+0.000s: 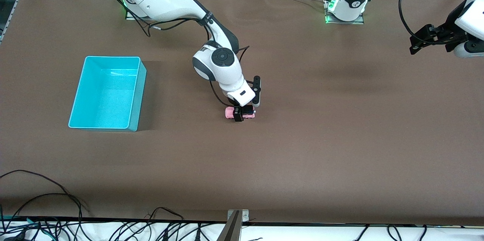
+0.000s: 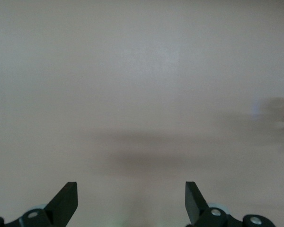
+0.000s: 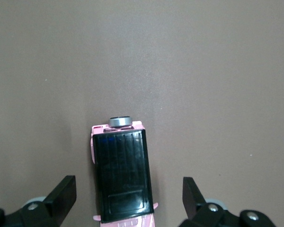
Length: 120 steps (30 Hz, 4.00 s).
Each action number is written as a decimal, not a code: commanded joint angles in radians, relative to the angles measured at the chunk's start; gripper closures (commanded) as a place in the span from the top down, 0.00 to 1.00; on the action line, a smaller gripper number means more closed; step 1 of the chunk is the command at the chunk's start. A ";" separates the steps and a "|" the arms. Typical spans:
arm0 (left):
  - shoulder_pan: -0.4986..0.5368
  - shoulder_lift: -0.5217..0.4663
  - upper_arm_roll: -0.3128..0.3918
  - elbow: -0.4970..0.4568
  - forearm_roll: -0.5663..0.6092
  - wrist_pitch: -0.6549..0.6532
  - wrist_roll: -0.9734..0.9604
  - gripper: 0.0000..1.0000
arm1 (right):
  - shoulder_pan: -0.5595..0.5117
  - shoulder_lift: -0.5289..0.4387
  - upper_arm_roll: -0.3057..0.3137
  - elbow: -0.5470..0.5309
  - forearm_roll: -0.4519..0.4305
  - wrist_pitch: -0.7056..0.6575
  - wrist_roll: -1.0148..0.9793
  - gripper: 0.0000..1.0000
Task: Wind and store pink jeep toy
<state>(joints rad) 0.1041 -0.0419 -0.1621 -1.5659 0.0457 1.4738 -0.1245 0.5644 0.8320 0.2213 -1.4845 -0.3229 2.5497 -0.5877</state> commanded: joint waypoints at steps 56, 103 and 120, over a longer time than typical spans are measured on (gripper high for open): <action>-0.001 0.013 -0.016 0.033 -0.026 -0.032 0.000 1.00 | -0.480 -0.652 -0.002 -0.310 0.268 -0.652 -0.339 0.00; 0.000 0.013 -0.016 0.032 -0.026 -0.032 0.000 1.00 | -0.566 -0.605 -0.367 -0.887 0.542 -0.158 -1.190 0.00; 0.002 0.013 -0.016 0.030 -0.024 -0.033 0.000 1.00 | -0.598 -0.568 -0.364 -0.882 0.547 -0.164 -1.218 1.00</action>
<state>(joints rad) 0.1020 -0.0413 -0.1768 -1.5646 0.0447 1.4660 -0.1245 -0.0268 0.2631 -0.1482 -2.3620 0.1949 2.3831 -1.7802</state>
